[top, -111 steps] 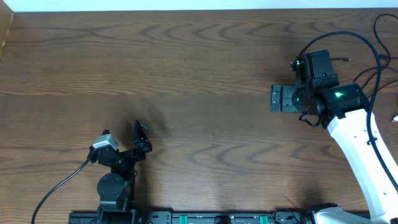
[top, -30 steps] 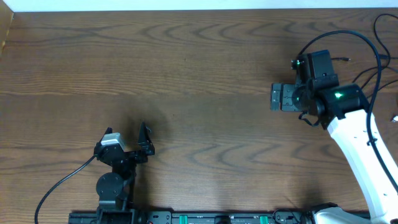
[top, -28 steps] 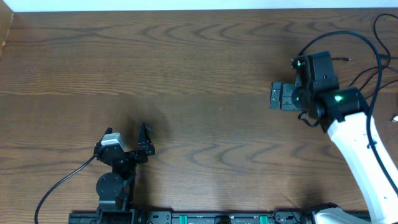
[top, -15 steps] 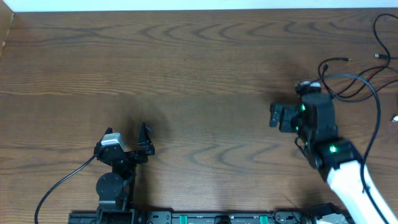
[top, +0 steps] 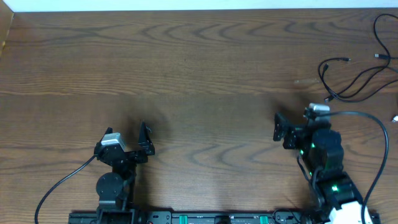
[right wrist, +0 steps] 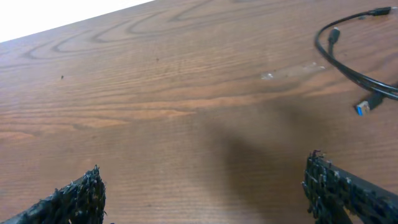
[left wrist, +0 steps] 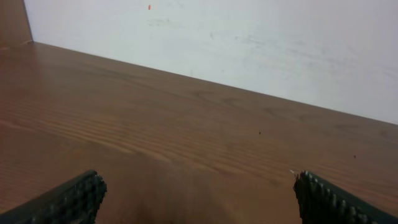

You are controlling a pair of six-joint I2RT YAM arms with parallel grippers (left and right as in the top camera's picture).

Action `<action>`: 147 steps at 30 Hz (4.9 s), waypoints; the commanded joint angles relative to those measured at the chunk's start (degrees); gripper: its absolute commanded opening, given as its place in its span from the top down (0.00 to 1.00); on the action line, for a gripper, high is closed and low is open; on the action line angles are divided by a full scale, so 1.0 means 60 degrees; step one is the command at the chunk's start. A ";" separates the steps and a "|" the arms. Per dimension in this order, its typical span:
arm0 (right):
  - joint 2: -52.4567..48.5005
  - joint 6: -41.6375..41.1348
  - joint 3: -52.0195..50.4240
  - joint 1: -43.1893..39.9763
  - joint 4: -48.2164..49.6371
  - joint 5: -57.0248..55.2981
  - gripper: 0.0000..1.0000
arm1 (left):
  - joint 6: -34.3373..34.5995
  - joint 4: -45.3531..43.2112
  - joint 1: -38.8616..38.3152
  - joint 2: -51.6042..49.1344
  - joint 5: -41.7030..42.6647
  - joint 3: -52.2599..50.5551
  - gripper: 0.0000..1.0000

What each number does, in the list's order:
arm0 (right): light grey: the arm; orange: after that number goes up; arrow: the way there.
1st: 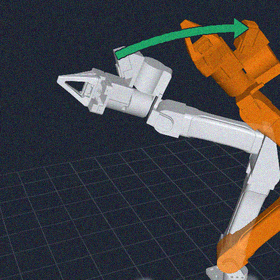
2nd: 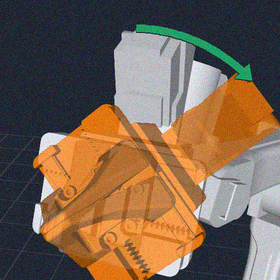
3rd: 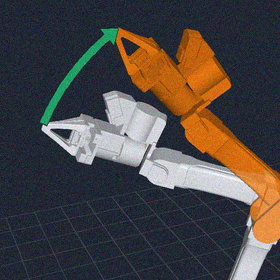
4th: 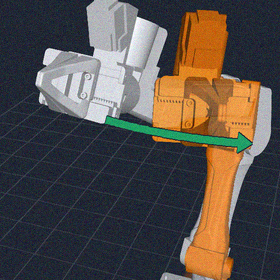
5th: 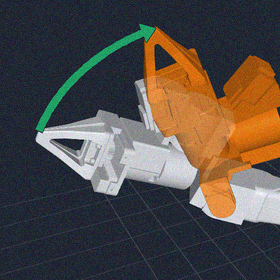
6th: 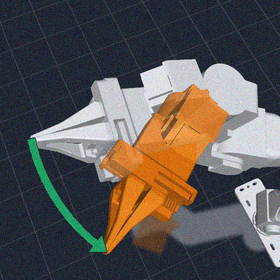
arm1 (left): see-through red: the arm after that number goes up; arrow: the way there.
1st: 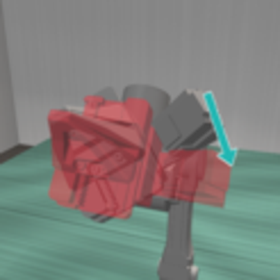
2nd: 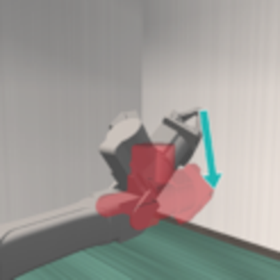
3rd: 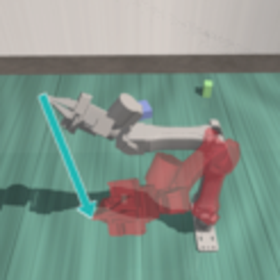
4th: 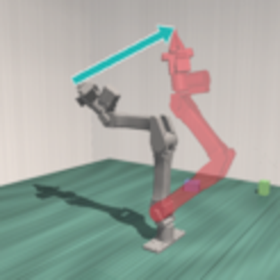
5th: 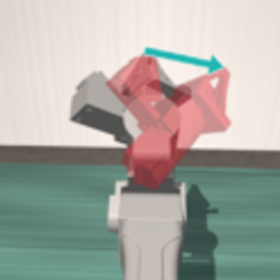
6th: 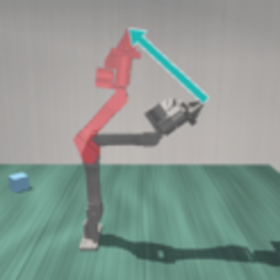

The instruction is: Untangle cables

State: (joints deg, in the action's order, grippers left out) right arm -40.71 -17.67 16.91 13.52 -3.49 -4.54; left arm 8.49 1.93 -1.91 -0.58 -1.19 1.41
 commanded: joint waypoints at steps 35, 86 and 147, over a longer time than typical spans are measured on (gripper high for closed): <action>0.4860 0.0856 -0.2765 -0.0328 -0.0066 -0.0153 0.01 | -0.0197 0.0382 0.0047 0.0058 0.0025 -0.0189 0.02; 0.6739 0.2958 -0.2765 -0.1953 -0.0091 0.0087 0.01 | -0.0197 0.0382 0.0047 0.0058 0.0025 -0.0189 0.02; 0.6736 0.2954 -0.2765 -0.1953 -0.0076 0.0066 0.01 | -0.0197 0.0382 0.0047 0.0040 0.0025 -0.0189 0.02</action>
State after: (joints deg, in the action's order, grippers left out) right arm -0.82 -0.75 0.38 2.15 -3.66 -4.34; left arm 8.49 1.93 -1.91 -0.58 -1.19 1.41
